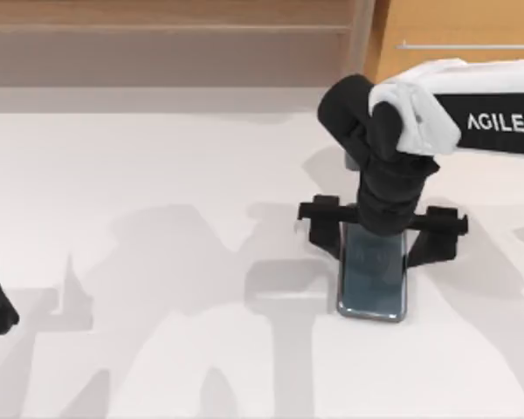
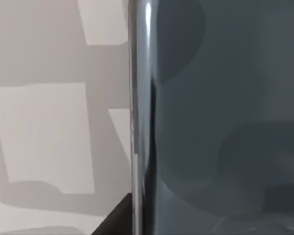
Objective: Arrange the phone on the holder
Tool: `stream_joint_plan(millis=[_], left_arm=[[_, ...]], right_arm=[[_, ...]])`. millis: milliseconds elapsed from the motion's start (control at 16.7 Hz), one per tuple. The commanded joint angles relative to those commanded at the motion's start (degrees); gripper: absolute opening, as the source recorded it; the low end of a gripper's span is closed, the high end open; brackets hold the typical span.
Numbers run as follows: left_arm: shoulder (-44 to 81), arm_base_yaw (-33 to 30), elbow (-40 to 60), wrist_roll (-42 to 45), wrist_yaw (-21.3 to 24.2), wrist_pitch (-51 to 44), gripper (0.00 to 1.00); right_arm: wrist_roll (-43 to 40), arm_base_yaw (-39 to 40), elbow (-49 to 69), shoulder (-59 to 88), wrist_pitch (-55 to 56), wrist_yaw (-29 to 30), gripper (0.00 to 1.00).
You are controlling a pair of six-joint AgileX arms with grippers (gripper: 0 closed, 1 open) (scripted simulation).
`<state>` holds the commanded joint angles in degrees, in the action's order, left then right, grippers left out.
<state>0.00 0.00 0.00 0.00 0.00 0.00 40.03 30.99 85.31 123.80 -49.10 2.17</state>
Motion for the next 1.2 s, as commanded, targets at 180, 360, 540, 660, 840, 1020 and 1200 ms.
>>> stream_joint_plan(millis=[180,360,540,660,840,1020,1200], left_arm=[[0.0,0.0,0.0,0.0,0.0,0.0,1.0],[0.0,0.0,0.0,0.0,0.0,0.0,1.0],[0.0,0.0,0.0,0.0,0.0,0.0,1.0],[0.0,0.0,0.0,0.0,0.0,0.0,1.0],[0.0,0.0,0.0,0.0,0.0,0.0,1.0],[0.0,0.0,0.0,0.0,0.0,0.0,1.0],[0.0,0.0,0.0,0.0,0.0,0.0,1.0]], right_arm=[[0.0,0.0,0.9,-0.6,-1.4,0.0,0.0],[0.0,0.0,1.8,-1.4,-3.4,0.0,0.0],[0.0,0.0,2.1,-1.7,-3.9,0.0,0.0],[0.1,0.0,2.0,-1.4,-3.7,0.0,0.0],[-2.8,-2.9,3.2,-4.1,-2.2,-1.9,0.0],[-10.6,-10.9,2.7,-10.1,2.4,-5.4,0.0],[-20.0,-20.9,1.0,-18.4,8.0,-9.3,0.0]])
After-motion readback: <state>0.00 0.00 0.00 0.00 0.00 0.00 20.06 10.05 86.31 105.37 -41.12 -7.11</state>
